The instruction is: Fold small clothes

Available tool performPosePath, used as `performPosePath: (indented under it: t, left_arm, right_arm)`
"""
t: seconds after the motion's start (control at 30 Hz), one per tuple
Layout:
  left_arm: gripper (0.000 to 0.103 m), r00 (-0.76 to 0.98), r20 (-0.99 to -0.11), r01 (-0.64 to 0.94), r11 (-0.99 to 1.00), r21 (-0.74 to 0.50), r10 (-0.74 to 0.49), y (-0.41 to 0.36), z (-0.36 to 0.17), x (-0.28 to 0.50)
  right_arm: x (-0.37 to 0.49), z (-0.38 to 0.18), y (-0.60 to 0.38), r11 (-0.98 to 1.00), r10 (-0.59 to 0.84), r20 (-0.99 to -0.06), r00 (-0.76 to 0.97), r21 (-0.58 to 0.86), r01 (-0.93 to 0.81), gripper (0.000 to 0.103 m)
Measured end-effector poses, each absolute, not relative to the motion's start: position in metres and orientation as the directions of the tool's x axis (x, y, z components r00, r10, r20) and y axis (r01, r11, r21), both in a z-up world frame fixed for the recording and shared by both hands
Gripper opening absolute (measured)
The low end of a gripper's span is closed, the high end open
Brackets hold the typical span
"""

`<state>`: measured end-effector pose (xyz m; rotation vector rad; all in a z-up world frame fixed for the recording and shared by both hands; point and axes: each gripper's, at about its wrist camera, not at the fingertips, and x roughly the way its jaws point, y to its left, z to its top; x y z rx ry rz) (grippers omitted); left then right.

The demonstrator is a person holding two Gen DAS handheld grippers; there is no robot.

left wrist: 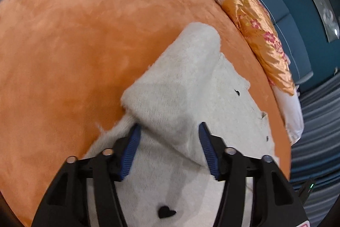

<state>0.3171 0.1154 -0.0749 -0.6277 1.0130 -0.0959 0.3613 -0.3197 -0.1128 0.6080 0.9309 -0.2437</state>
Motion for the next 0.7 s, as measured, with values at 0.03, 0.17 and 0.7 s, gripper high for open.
performPosePath:
  t: [0.03, 0.17, 0.7]
  left_arm:
    - [0.017, 0.550, -0.759, -0.187, 0.834, -0.519, -0.349, 0.113, -0.071, 0.319]
    - [0.005, 0.624, -0.721, -0.163, 0.852, -0.498, -0.302, 0.115, -0.049, 0.324]
    - [0.009, 0.560, -0.794, -0.142, 0.917, -0.373, -0.236, 0.085, -0.094, 0.327]
  right_arm:
    - [0.366, -0.112, -0.318, 0.817, 0.068, -0.809, 0.585, 0.382, 0.433, 0.019]
    - [0.366, -0.050, -0.294, 0.901, 0.041, -0.695, 0.718, 0.336, 0.274, 0.003]
    - [0.308, -0.084, -0.352, 0.835, -0.023, -0.696, 0.718, 0.382, 0.397, 0.002]
